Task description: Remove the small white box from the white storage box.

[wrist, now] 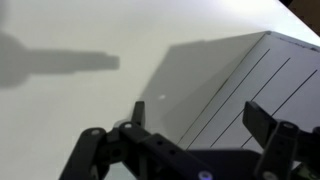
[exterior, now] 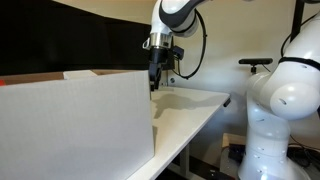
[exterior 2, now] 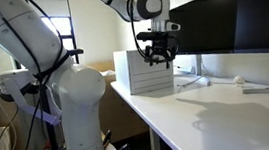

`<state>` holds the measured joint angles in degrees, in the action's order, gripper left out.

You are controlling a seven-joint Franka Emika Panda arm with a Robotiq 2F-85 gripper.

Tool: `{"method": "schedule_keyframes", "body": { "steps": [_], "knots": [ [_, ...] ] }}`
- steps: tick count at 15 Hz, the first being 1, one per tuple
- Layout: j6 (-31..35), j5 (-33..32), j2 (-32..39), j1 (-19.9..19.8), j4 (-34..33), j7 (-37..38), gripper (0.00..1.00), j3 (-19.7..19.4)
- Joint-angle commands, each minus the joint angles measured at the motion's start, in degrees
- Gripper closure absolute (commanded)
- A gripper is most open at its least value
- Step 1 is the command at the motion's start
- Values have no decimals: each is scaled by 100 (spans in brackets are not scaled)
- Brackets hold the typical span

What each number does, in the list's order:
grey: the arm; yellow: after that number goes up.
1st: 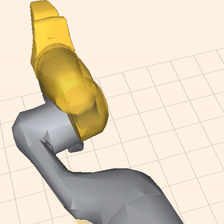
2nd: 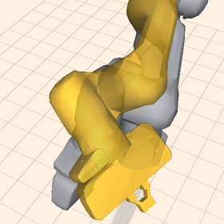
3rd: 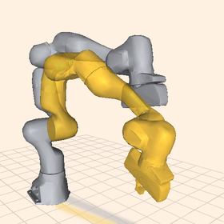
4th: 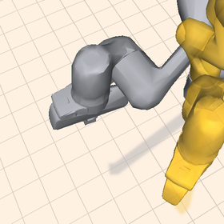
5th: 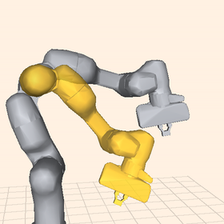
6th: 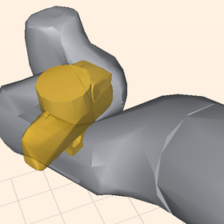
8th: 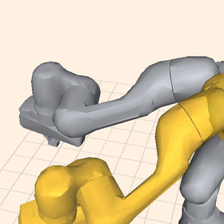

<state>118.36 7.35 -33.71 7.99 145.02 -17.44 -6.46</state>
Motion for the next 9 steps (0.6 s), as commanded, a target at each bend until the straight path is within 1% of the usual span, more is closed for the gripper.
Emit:
{"method": "schedule_keyframes", "body": {
  "steps": [1,7,9],
  "knots": [
    [-22,49,7,-87,-14,-39,0,77],
    [-11,6,-16,-99,-51,-82,0,86],
    [52,-101,-79,-165,-117,23,0,158]
  ]
}}
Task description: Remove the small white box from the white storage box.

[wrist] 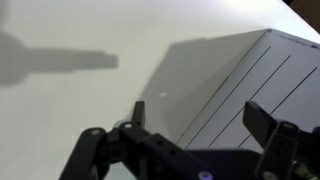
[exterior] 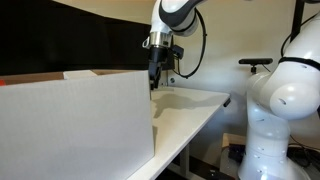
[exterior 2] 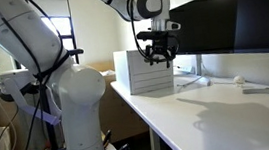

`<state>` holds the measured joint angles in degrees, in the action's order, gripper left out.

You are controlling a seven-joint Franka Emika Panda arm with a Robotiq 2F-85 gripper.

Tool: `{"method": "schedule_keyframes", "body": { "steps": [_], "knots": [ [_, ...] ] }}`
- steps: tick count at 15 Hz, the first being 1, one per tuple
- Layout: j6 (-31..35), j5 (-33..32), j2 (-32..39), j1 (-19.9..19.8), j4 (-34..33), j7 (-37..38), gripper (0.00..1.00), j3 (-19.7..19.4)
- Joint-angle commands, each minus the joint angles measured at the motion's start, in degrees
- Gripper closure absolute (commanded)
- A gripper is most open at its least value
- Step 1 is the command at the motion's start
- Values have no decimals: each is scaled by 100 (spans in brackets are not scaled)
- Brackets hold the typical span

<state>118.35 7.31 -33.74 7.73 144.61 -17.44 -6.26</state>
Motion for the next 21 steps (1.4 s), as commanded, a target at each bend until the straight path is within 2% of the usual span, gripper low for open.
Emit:
{"method": "schedule_keyframes", "body": {
  "steps": [1,10,15,21],
  "knots": [
    [65,-173,-130,-191,-115,95,0,179],
    [-50,-788,-371,-304,-779,418,0,609],
    [-6,-1059,-5,-318,-1513,906,0,1018],
    [-84,-1089,891,-240,-2749,1702,0,1515]
  ]
}}
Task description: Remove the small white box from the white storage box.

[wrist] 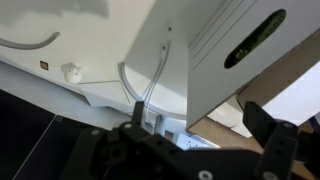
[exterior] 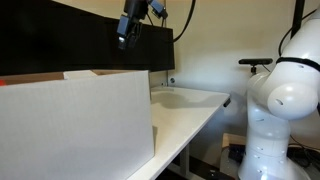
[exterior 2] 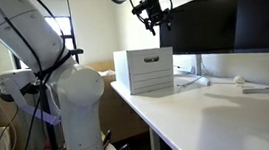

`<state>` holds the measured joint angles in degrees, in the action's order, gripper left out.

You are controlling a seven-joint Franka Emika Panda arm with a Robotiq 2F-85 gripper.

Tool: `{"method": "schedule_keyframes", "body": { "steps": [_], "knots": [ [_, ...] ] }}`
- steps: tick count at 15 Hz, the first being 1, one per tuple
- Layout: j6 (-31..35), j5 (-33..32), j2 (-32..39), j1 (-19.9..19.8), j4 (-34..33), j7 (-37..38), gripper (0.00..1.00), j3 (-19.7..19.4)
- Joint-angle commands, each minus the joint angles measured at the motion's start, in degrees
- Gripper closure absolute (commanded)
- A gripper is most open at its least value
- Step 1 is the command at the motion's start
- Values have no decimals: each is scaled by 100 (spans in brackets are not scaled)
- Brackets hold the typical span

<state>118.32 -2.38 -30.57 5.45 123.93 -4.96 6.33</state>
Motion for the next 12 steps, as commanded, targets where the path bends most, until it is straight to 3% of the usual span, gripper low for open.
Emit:
{"method": "schedule_keyframes", "body": {
  "steps": [1,7,12],
  "knots": [
    [-115,-138,752,-11,-918,635,0,367],
    [-590,-637,1887,-4,-2401,2144,0,1030],
    [-1357,-1011,2657,295,-3480,3412,0,1327]
  ]
}}
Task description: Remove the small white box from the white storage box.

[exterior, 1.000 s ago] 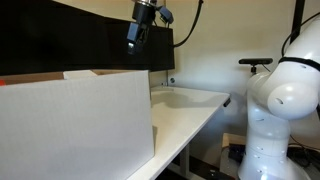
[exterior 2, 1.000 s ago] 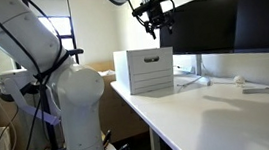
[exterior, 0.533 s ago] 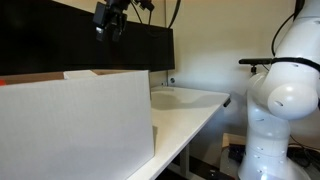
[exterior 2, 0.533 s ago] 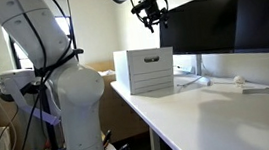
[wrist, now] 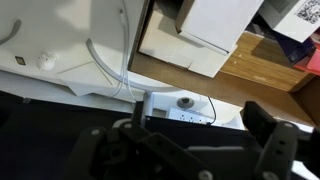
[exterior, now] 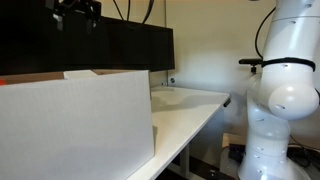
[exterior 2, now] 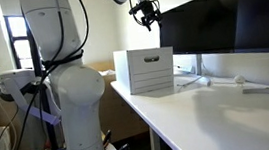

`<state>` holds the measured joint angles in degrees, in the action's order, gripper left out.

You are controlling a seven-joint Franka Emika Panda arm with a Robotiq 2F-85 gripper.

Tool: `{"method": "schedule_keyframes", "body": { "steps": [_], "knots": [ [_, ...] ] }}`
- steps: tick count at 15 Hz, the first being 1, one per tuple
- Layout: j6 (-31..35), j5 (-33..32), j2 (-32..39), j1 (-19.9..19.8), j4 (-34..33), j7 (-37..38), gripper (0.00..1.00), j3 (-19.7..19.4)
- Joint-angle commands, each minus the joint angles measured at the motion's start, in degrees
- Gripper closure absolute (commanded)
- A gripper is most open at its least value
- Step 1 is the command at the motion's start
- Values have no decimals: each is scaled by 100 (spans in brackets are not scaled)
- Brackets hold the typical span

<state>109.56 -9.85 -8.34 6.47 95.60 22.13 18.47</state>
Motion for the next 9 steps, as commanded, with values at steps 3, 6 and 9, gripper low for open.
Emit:
{"method": "schedule_keyframes", "body": {
  "steps": [3,6,9],
  "knots": [
    [-749,-568,652,516,-916,1658,0,239],
    [-1163,-1057,976,968,-1207,2882,0,446],
    [-1534,-1298,1310,1401,-1434,3936,0,510]
  ]
}}
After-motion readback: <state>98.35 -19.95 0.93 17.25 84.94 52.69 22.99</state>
